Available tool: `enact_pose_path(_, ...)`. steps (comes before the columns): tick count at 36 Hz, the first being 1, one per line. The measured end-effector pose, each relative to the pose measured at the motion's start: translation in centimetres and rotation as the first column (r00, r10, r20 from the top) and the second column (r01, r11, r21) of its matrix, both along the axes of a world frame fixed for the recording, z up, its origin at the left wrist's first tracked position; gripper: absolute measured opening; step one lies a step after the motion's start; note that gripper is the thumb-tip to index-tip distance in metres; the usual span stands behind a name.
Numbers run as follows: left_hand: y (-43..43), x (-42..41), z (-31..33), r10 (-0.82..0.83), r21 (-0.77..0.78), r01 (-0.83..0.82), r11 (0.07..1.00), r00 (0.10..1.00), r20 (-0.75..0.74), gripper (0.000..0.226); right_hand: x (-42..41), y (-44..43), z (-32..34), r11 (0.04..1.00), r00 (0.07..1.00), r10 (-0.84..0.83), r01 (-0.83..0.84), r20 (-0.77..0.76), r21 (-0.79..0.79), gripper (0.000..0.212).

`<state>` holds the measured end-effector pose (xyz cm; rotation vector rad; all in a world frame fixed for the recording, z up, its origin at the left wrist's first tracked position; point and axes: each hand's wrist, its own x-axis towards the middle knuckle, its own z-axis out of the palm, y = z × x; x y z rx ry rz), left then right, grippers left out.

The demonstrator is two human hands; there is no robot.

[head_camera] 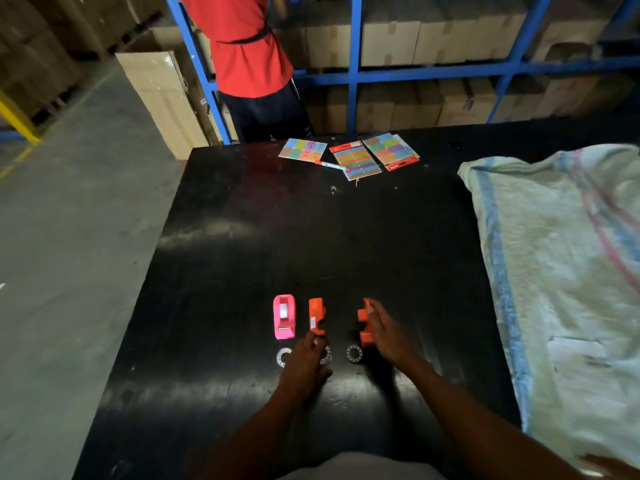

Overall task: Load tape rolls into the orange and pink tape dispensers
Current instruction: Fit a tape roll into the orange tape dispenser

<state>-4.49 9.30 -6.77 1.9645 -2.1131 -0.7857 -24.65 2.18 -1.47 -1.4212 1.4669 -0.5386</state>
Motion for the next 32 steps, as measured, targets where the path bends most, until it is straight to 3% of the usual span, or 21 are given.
enact_pose_path(8, 0.0, -1.1, 0.5, 0.1, 0.007, -0.1, 0.995, 0.994, -0.039, 0.055, -0.7, 1.0, 0.8, 1.0, 1.0, -0.017, 0.016, -0.021, -0.024, 0.044)
enact_pose_path(13, 0.6, -1.2, 1.3, 0.181, -0.004, -0.183, 0.983, 0.973, -0.144, 0.057, -1.3, 1.4, 0.3, 1.0, 0.999, -0.001, 0.001, -0.034, -0.001, 0.045)
enact_pose_path(16, 0.6, -1.1, 2.8, 0.203, -0.011, -0.209, 0.978, 0.958, -0.202, 0.048, -0.8, 2.0, 1.3, 1.0, 0.999, 0.031, -0.031, -0.03, -0.003, 0.041)
enact_pose_path(22, -0.2, -0.9, 6.6, 0.072, 0.005, -0.073, 0.997, 0.963, -0.261, 0.033, 1.2, 2.9, 1.7, 0.993, 0.993, 0.12, -0.12, -0.002, 0.007, 0.035)
enact_pose_path(27, 0.0, -0.5, 9.0, 0.042, 0.015, -0.04, 0.999, 0.953, -0.298, 0.032, 2.7, 3.6, 2.2, 0.976, 0.975, 0.218, -0.219, -0.028, -0.014, 0.039)
enact_pose_path(32, 0.0, 0.6, 9.6, 0.151, 0.09, -0.131, 0.987, 0.948, -0.281, 0.047, 3.4, 4.2, 2.8, 0.979, 0.979, 0.203, -0.203, -0.006, -0.003, 0.035)
